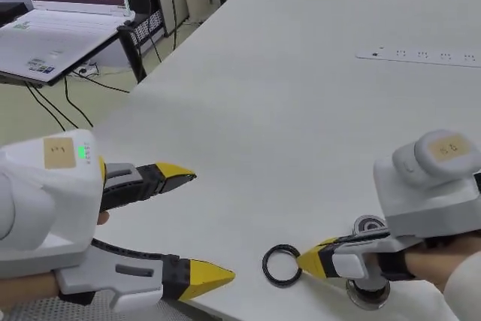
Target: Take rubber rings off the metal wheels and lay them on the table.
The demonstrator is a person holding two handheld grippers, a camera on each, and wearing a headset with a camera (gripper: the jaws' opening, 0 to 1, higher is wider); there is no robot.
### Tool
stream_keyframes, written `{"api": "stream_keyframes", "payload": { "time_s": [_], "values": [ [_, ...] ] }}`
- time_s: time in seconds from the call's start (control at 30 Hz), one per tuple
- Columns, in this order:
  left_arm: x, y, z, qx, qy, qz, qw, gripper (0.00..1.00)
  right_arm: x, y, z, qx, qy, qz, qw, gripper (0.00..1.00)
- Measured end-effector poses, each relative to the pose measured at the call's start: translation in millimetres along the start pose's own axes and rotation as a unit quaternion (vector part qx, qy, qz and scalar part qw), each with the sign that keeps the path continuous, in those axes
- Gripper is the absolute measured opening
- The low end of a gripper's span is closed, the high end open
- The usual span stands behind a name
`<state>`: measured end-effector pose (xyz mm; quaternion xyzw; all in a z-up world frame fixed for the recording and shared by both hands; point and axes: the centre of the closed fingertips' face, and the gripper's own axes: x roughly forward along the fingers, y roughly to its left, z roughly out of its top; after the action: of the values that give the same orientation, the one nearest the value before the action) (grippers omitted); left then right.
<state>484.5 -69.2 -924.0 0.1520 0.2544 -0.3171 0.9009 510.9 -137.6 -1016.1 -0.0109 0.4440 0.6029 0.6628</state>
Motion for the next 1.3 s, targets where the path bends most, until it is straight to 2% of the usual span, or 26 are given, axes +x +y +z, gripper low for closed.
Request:
{"api": "stream_keyframes", "payload": {
  "time_s": [0.37, 0.63, 0.9, 1.1, 1.3],
  "values": [
    [0.0, -0.4, -0.2, 0.000, 0.001, 0.000, 1.0000, 0.72, -0.8, -1.9, -0.3, -0.013, 0.006, -0.010, 0.9998, 0.05],
    [-0.4, 0.4, 0.3, 0.000, -0.001, 0.002, 1.0000, 0.72, -8.1, -3.6, 4.0, -0.015, -0.001, -0.016, 0.9998, 0.06],
    [-0.3, -3.5, 1.3, 0.000, -0.004, -0.008, 1.0000, 0.73, -27.5, 0.3, 16.1, -0.035, -0.021, -0.021, 0.9989, 0.08],
    [-0.5, -6.5, 3.5, -0.005, -0.011, -0.017, 0.9998, 0.75, -51.5, 5.1, 32.2, -0.043, -0.051, -0.026, 0.9974, 0.19],
    [-1.2, -8.2, 7.0, -0.007, -0.022, -0.024, 0.9994, 0.78, -75.1, 4.5, 38.9, -0.061, -0.074, -0.048, 0.9943, 0.32]
  ]
}}
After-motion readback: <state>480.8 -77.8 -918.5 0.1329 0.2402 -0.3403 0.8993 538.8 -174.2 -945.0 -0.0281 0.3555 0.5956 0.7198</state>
